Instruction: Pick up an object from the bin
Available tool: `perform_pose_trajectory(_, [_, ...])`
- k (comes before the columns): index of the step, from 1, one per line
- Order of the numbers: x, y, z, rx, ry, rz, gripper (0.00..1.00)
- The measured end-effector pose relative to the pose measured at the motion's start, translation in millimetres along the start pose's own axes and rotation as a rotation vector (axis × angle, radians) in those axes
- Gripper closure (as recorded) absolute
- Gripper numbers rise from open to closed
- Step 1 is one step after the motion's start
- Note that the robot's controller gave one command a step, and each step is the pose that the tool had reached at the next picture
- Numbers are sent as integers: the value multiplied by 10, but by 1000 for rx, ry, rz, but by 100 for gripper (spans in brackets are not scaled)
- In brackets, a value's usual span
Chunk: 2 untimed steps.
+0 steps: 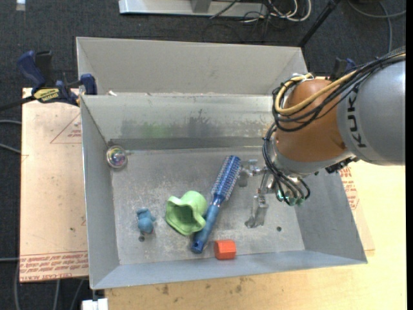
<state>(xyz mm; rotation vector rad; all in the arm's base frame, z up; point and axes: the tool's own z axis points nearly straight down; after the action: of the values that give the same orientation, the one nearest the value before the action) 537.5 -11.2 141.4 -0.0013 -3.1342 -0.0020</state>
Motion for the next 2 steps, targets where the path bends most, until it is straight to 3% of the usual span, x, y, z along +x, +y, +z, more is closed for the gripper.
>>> perform_pose_trajectory(1, [-463,470,721,0,-10,-293,0])
perform_pose_trajectory(2, [-465,456,709,1,-10,-291,100])
